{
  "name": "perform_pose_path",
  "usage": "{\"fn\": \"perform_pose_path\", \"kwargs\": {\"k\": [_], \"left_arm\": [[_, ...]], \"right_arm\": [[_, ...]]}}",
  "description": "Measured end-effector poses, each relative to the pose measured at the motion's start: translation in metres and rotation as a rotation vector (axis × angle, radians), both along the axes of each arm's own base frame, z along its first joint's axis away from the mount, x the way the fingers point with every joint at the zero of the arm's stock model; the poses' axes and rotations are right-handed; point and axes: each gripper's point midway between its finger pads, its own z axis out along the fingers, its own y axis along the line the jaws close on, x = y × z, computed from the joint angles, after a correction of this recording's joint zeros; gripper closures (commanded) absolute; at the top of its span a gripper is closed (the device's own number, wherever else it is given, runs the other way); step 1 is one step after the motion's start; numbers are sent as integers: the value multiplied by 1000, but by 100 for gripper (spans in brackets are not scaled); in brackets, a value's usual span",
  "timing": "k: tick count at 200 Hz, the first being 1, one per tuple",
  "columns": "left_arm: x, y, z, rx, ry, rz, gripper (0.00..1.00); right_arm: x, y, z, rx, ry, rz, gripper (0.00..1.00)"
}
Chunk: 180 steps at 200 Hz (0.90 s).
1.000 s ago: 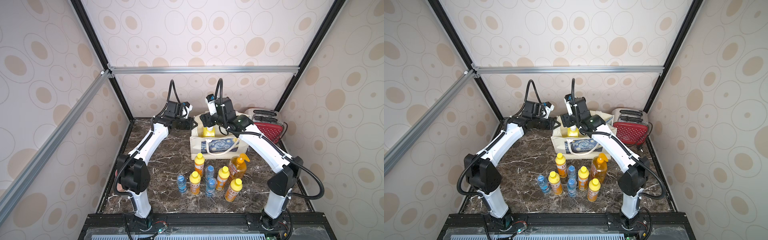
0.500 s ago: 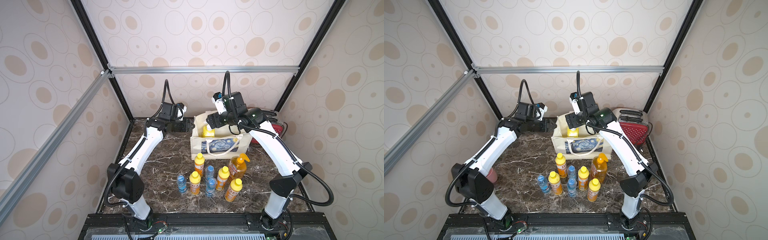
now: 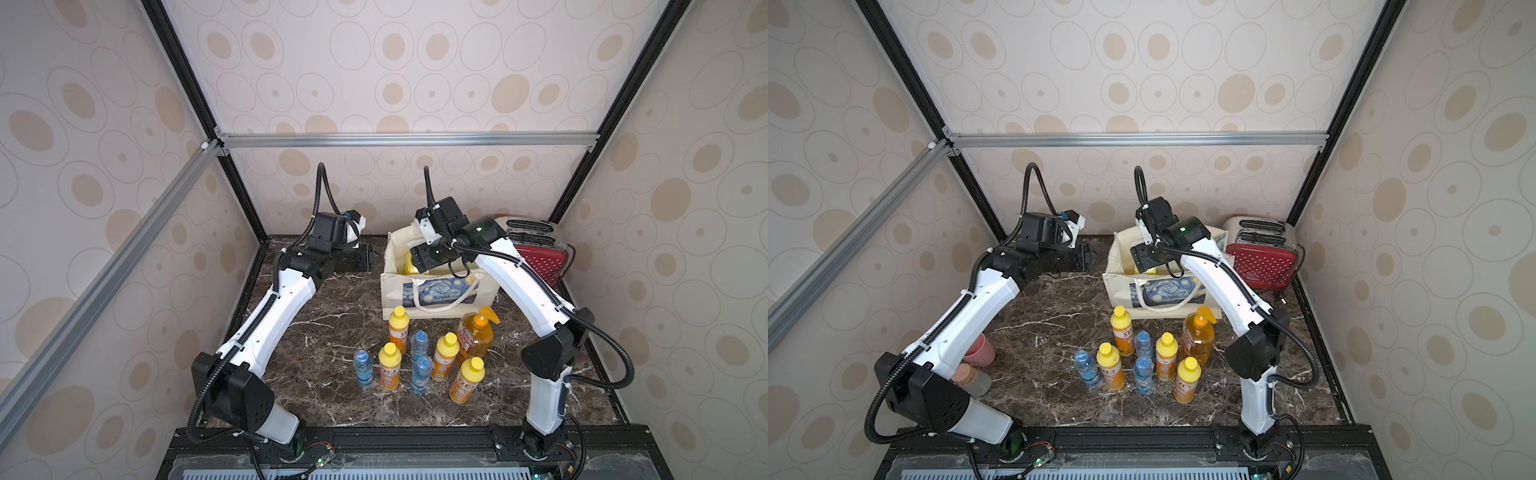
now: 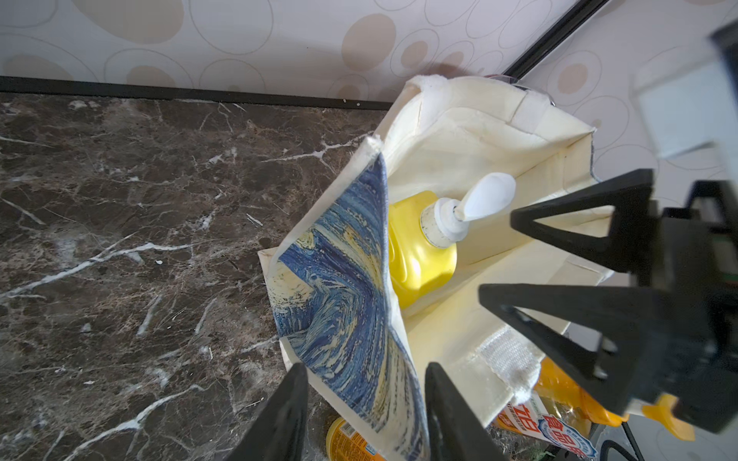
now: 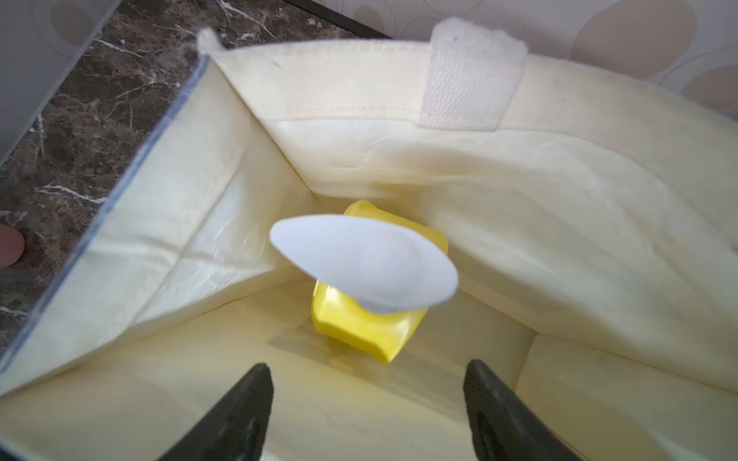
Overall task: Pack dish soap into the shopping bag
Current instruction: Adjust the bottle of dish soap in the shopping bag.
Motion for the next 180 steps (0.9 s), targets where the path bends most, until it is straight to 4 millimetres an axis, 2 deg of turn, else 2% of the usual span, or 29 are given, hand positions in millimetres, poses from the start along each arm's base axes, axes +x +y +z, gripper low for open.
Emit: {"fn": "perform_pose_path", "kwargs": {"k": [24,69,116,140,180], "left_arm": [[4,-11,-7,-10,10,-13,61],[9,-28,-15,-32,17,-40,80],[8,-34,-14,-45,16,-54,100],[8,-34,-14,-48,17,-57,100],[9,-36,-12,-51,15,-60,100]], "right_arm": [[8,2,-12,-5,4,-23,34],[22,3,-16,7,-43,-72,45],[35,10,-24,34,-73,-97,56],[42,14,-22,54,-97,-100,66],[46,15,-21,62,-109,-108,92]]}}
